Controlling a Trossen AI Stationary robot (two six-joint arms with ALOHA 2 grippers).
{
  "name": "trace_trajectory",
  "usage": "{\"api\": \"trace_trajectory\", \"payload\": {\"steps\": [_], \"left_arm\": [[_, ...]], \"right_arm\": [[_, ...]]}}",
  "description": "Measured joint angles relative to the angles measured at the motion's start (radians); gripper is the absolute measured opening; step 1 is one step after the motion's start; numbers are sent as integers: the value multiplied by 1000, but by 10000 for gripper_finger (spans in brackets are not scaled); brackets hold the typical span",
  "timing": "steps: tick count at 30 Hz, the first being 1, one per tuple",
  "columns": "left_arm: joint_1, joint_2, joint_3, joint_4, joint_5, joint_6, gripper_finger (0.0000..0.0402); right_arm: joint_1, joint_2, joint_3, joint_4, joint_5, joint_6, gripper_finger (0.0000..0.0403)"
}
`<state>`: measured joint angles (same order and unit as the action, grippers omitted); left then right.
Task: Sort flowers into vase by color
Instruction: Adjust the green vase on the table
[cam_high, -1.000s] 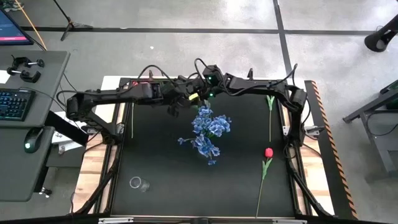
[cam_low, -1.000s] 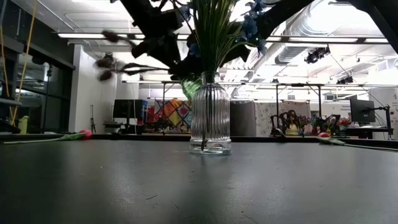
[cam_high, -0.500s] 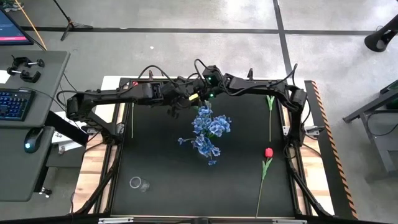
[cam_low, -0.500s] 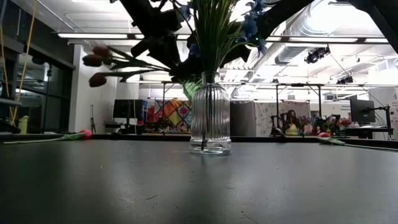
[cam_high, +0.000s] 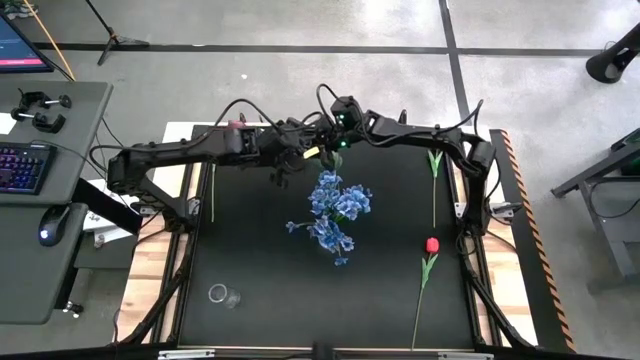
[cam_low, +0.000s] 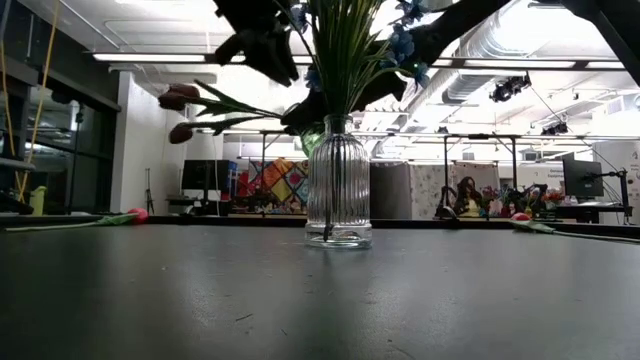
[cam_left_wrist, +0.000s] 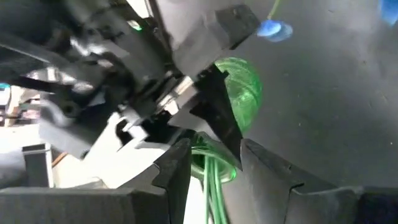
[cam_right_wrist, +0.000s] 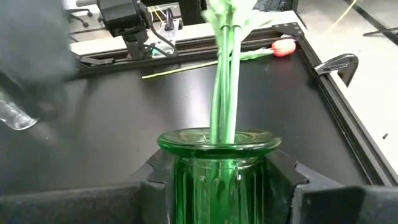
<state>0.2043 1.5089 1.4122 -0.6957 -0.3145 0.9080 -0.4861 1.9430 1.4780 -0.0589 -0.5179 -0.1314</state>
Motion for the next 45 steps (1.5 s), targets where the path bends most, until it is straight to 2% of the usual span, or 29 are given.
{"api": "trace_trajectory", "payload": {"steps": [4,6,9,12,18,20,23,25,27,30,34,42,45], "left_arm": [[-5,-5,50,-87,4,-135,129],[15,-21,61,-139,81,-258,129],[62,-66,44,-179,255,-460,129],[94,-120,14,-171,331,-620,129],[96,-278,-41,3,299,-761,129],[92,-335,-70,69,263,-785,129],[88,-412,-122,140,204,-835,129],[89,-454,-158,181,169,-873,129],[90,-484,-195,210,135,-902,129],[90,-500,-238,249,95,-939,129],[90,-493,-272,275,66,-950,129],[89,-473,-273,227,72,-952,129],[87,-478,-273,144,72,-959,129]], "right_arm": [[-31,0,0,-1,-58,21,128],[-53,0,0,-2,-119,48,128],[-83,0,-1,-1,-184,55,128],[-104,0,-2,12,-200,53,128],[-111,41,-13,91,-326,89,128],[-111,43,-80,209,-356,154,128],[-110,35,-238,534,-358,331,128],[-115,34,-351,805,-326,486,128],[-111,39,-440,1066,-224,610,128],[-81,68,-486,1297,-33,649,128],[-44,155,-410,1283,43,597,128],[-15,368,-128,1246,52,577,128],[-5,399,-51,1152,52,406,128]]}}
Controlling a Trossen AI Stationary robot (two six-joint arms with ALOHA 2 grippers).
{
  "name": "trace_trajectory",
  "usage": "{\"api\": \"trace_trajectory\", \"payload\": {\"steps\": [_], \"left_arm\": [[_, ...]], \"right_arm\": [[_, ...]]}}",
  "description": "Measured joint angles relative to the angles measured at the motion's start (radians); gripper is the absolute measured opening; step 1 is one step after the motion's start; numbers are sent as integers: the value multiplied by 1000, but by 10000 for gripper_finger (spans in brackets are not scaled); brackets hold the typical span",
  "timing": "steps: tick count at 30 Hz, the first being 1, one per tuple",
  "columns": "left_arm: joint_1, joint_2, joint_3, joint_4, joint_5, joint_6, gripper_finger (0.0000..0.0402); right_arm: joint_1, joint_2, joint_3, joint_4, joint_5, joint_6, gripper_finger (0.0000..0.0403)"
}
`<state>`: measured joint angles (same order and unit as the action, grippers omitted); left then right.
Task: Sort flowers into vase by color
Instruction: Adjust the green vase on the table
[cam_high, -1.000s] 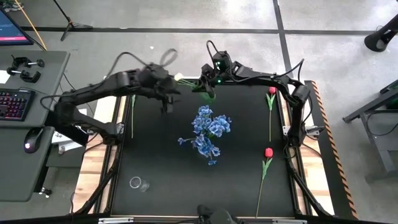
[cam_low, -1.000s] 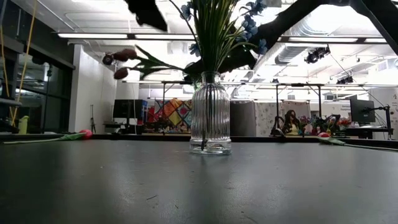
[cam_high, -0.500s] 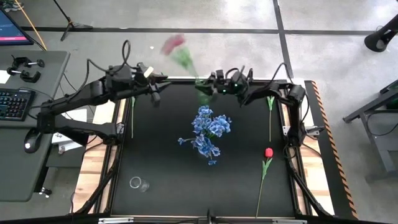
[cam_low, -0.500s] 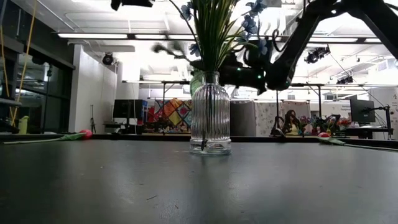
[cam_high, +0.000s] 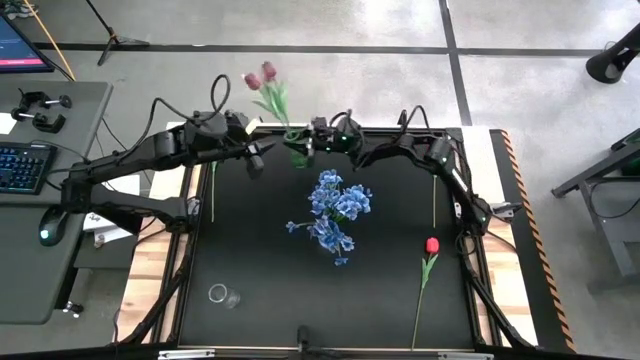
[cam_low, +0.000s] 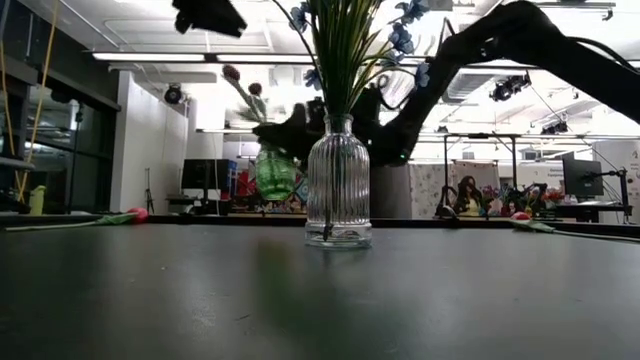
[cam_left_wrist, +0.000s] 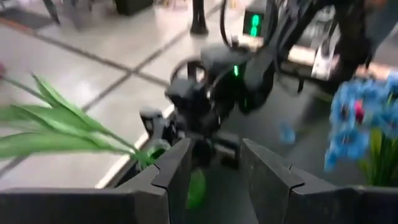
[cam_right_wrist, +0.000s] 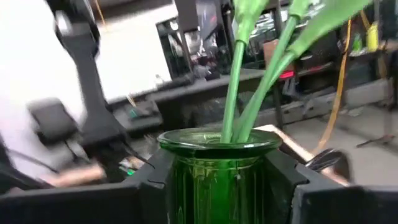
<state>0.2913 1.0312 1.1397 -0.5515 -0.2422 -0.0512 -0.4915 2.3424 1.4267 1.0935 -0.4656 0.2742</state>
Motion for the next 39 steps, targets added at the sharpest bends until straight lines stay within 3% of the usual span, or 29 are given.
{"api": "trace_trajectory", "payload": {"steps": [5,8,13,21,29,39], "left_arm": [[-13,-9,0,-167,3,-41,129],[-26,-7,0,-230,4,-23,129],[-41,-11,0,-257,4,40,129],[-44,-28,0,-265,24,165,129],[-43,-39,0,-269,30,226,129],[-43,-39,0,-299,30,266,129]], "right_arm": [[30,12,74,-125,33,-53,128],[66,14,74,-138,132,-15,128],[148,14,70,-169,350,-140,128],[187,76,70,-59,534,-133,128],[194,185,182,32,616,-176,128],[203,255,285,-85,694,-200,128]]}}
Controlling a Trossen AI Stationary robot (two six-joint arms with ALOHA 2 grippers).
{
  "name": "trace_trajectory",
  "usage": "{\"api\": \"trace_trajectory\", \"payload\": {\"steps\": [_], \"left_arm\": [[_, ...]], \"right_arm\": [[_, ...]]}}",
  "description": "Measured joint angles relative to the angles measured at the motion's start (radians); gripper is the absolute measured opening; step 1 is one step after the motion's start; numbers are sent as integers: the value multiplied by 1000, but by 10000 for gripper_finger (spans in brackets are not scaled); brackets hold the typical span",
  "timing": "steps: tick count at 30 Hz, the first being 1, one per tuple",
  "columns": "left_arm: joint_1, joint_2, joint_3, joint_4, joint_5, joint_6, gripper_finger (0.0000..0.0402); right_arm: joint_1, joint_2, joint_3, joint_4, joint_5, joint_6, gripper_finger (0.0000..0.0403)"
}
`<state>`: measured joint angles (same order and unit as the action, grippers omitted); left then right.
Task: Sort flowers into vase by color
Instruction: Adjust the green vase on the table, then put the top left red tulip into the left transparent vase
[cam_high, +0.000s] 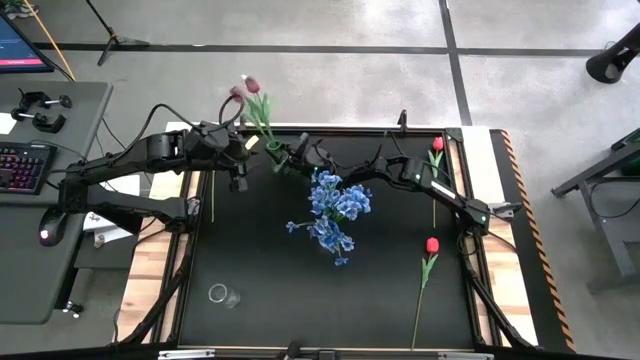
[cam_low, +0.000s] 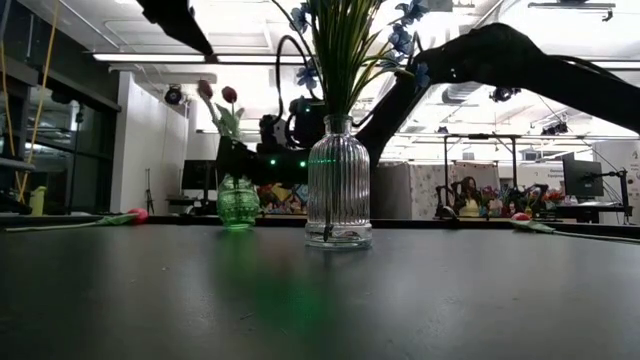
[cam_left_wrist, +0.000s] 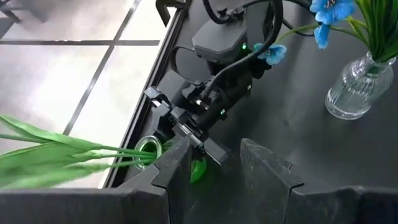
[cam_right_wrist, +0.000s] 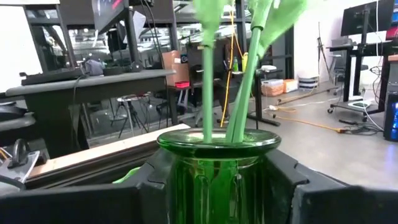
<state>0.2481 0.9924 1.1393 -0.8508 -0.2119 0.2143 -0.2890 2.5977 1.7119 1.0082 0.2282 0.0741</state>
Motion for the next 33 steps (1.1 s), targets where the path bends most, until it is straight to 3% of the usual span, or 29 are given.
{"api": "trace_trajectory", "payload": {"steps": [3,9,13,27,33], "left_arm": [[0,0,0,-3,0,0,129],[0,0,0,-9,0,6,129],[0,0,0,-15,-5,16,129],[58,-9,0,11,-7,27,129],[111,-33,0,91,20,61,129]], "right_arm": [[2,0,1,-2,-3,-20,138],[5,6,-2,-27,-3,-40,300],[6,-13,-4,-128,-21,-2,354],[6,-202,-4,-569,-97,40,365],[1,-290,-4,-763,-109,-29,366]]}}
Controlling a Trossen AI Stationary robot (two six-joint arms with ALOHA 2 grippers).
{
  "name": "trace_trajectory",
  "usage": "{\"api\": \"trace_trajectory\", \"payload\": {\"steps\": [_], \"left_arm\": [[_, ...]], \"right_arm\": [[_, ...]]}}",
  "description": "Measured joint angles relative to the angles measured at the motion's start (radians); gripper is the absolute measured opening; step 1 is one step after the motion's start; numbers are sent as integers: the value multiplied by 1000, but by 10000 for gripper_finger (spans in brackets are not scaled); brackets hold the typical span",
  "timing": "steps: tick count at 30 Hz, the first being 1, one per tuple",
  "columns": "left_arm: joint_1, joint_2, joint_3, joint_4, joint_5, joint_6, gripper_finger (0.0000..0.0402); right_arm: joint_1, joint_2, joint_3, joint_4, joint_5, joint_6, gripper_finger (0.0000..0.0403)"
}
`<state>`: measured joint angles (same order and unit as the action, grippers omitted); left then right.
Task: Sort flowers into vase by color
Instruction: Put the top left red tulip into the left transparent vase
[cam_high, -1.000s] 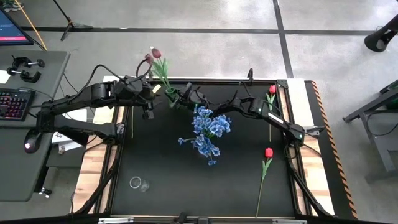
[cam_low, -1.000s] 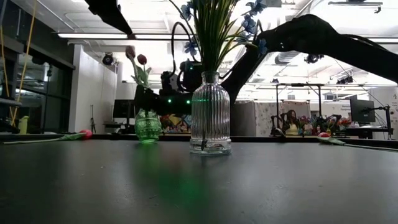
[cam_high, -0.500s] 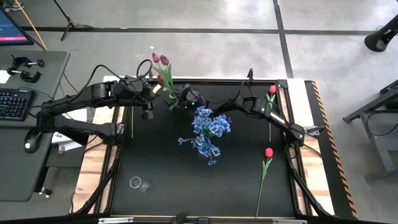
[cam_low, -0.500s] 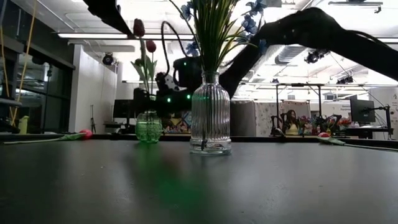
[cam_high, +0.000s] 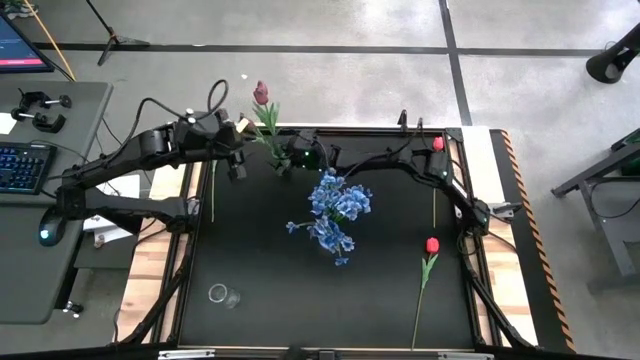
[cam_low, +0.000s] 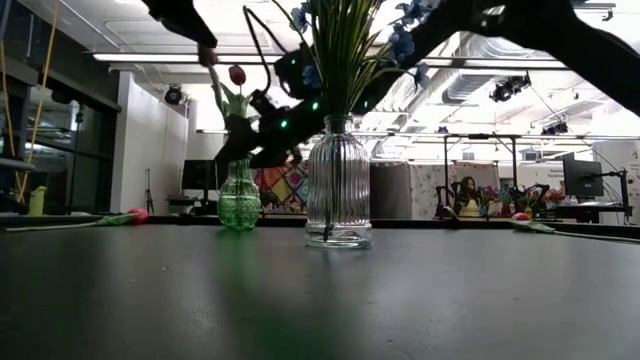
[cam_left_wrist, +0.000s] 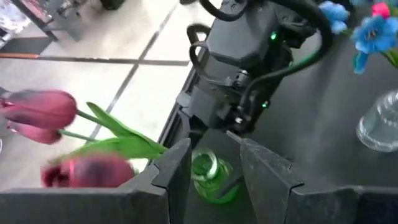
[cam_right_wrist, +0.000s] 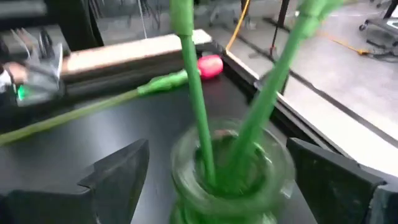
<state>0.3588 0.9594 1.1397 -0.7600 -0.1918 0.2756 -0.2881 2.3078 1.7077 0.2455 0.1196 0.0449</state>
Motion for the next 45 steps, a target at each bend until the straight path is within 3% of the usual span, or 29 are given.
{"api": "trace_trajectory", "payload": {"steps": [15,26,28,31,35,40,45], "left_arm": [[67,7,0,6,78,-80,129],[59,3,41,69,182,-119,129],[45,2,44,61,230,-205,129],[-16,12,9,-7,391,-354,129],[-107,8,-126,-61,464,-616,120],[-199,-93,-307,-102,428,-907,90],[-294,-183,-488,-115,210,-1384,59]], "right_arm": [[-100,-219,0,-516,-135,-213,366],[-181,-329,0,-594,-263,-236,366],[-196,-349,0,-616,-293,-237,366],[-217,-370,0,-681,-319,-237,366],[-242,-378,0,-755,-399,-237,366],[-256,-378,0,-818,-478,-288,366],[-261,-378,0,-845,-523,-325,366]]}}
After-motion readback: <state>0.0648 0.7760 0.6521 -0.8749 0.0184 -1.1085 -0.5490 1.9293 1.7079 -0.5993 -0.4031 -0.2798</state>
